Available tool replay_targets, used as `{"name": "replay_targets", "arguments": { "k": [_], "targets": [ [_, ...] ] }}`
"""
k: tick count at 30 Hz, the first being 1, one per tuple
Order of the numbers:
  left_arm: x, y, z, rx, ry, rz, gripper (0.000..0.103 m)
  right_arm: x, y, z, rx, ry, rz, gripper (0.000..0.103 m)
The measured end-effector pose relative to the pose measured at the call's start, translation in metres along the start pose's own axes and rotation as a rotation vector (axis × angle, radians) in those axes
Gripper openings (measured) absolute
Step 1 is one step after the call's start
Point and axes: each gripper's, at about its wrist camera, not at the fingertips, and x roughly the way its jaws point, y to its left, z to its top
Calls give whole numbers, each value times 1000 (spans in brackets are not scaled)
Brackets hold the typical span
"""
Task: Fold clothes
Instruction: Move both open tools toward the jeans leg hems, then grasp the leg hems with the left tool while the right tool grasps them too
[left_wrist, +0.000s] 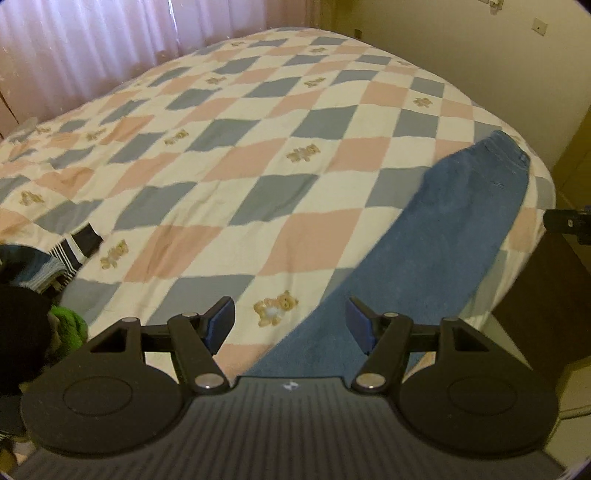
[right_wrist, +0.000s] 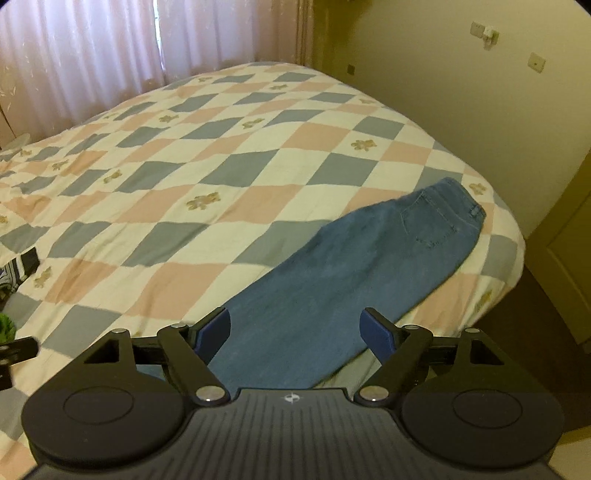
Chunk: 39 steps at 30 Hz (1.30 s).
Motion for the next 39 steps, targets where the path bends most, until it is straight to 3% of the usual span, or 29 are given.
{"name": "replay_targets", "arguments": {
  "k": [7,12,14,18,21,27,30,34,37,39],
  "targets": [
    [7,0,-18,26,32,-82,63,-18,9,-19,28,2,-37,80],
    [28,2,-33,45,48,-144,64,0,6,-35,34,17,-33,80],
    [44,10,-45,39,84,-154,64,14,8,-54,14,23,-12,80],
    [68,47,-69,-30,167,-202,64,43,26,-100,-23,121,-8,78],
    [95,84,-87,-105,228,-274,63,49,54,-136,-34,152,6,78],
    [149,112,-105,-244,332,-365,62,69,140,-193,-131,162,34,77],
    [176,127,-115,-314,383,-410,62,76,190,-212,-259,130,81,75],
    [212,146,-127,-408,452,-470,62,89,248,-238,-501,69,83,75],
    [239,159,-136,-475,500,-514,62,104,274,-259,-570,80,103,73],
    [248,160,-142,-482,487,-531,62,113,287,-277,-613,84,95,71]
  ]
}}
